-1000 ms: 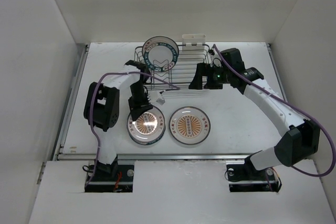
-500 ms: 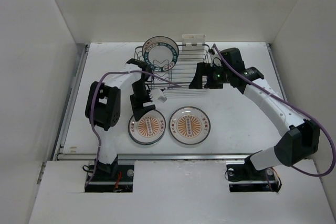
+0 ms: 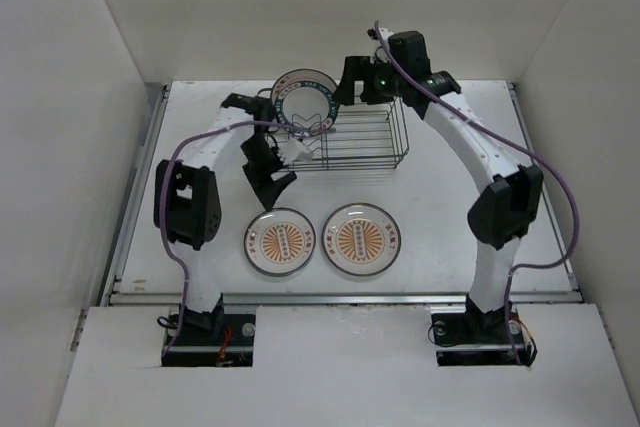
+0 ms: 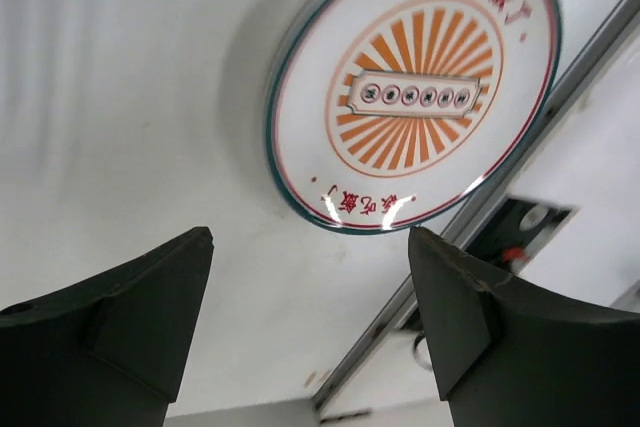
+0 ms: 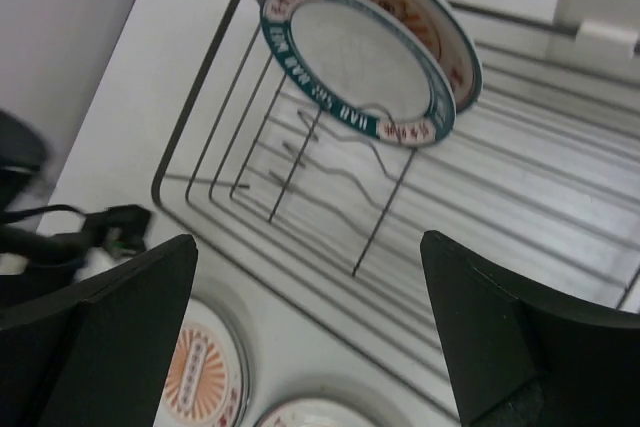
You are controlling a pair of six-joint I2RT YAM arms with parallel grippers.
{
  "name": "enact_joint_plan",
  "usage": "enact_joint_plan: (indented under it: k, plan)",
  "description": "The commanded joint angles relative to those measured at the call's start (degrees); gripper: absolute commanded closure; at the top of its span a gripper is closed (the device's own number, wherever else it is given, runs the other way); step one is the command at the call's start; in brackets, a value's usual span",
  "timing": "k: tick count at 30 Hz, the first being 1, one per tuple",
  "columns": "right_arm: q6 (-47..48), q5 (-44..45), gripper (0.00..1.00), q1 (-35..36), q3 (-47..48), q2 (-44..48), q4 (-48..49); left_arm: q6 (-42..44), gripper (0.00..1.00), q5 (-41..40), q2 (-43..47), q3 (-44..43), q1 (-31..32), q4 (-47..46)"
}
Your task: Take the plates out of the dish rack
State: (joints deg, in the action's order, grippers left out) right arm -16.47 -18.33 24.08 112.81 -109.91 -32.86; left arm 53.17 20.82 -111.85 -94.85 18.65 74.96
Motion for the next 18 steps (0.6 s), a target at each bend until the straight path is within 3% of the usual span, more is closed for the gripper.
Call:
enact_joint_plan:
  k: [1,4,6,10,15,18]
  plan:
    - [1.96,0.49,0.01,0.45,8.54,-6.88,4.12,-10.66,0.24,10.96,7.61,-6.48,-6.69,10.05]
    - [3.28,-0.04,0.01,0.45,13.74,-12.86,7.09,-25.25,0.24,11.88,10.16,-7.02,-12.14,-4.17]
    - [3.9,1.79,0.01,0.45,15.15,-14.89,9.3,-37.19,0.24,8.11,10.16,-7.54,-13.73,-13.38]
    - [6.09,0.41,0.04,0.45,15.15,-18.84,15.97,-47.86,0.23,-1.03,5.43,-12.1,-13.73,-19.59]
    - [6.63,-4.61,0.21,0.97,15.76,-23.68,22.75,-52.02,0.23,-8.93,-5.38,-22.47,-13.73,-19.68]
    - [6.63,-5.23,0.25,0.97,17.61,-26.76,23.37,-52.02,0.28,-10.53,-10.04,-26.25,-13.73,-19.68]
